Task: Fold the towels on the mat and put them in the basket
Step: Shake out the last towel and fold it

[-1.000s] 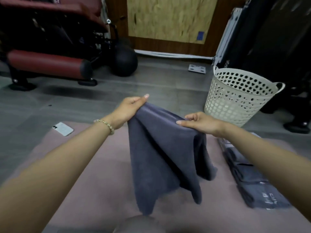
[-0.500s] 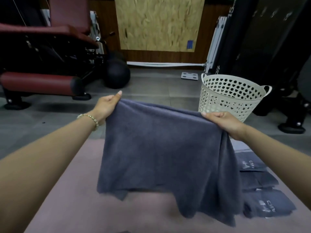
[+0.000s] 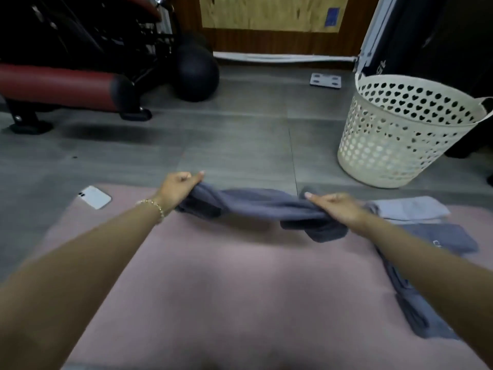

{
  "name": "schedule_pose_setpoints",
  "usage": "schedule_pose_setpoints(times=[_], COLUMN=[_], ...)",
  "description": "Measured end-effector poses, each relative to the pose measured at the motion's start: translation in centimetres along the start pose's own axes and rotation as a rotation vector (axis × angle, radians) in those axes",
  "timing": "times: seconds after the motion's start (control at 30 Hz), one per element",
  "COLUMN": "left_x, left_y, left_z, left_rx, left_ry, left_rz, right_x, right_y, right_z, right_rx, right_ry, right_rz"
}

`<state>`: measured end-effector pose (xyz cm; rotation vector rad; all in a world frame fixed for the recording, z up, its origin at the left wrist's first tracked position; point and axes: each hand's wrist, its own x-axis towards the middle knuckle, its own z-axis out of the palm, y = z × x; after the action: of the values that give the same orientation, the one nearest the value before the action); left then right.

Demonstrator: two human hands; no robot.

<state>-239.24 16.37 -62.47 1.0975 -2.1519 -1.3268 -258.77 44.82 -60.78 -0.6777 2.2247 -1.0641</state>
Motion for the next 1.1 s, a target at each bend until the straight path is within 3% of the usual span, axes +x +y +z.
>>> schedule_pose_setpoints(times=[0.07,0.13,0.23,0.3,0.47,0.5,0.57,0.63,0.67,0.7,0.9,1.1], left_x=[-0.5,-1.4,-2.5,-2.4,0.4,1.5,2.1,4.0,4.2,4.1,6.5,8.3], left_y=[-4.5,-8.1,-12.9,-15.4,-15.7,-15.6,-14.2,-15.2,-14.8,-14.2,-14.1,-14.5], left_z=[2.7,5.1,7.6,9.0,16.1,18.3,20.1,24.8,26.6,27.7,34.2,37.4], left_rx=[-0.047,-0.007,0.178,0.352,0.239,0.363,0.677,0.523,0.429,0.383,0.455,0.561], left_ry=[-0.118,-0.213,-0.46,-0.559,-0.451,-0.292,-0.161,-0.288,-0.496,-0.594,-0.681,-0.662], left_rz=[-0.139,-0.243,-0.402,-0.437,-0.453,-0.44,-0.47,-0.162,-0.066,-0.016,0.088,-0.017], right_x=[0.5,0.7,0.6,1.3,5.5,6.4,7.8,8.8,9.2,9.5,11.0,10.9], right_y=[4.1,7.9,12.0,14.2,19.0,20.1,22.2,24.1,25.0,25.8,29.3,29.0], right_z=[3.7,7.3,11.0,12.1,10.6,10.3,9.8,9.8,9.9,10.0,10.8,10.2], right_rx=[-0.026,-0.081,-0.176,-0.122,0.229,0.266,0.296,0.319,0.338,0.368,0.556,0.768], right_ry=[-0.056,-0.218,-0.535,-0.616,-0.157,-0.049,0.129,0.227,0.239,0.23,0.23,-0.131], right_rz=[0.066,0.163,0.293,0.365,0.437,0.436,0.425,0.454,0.475,0.496,0.5,0.481])
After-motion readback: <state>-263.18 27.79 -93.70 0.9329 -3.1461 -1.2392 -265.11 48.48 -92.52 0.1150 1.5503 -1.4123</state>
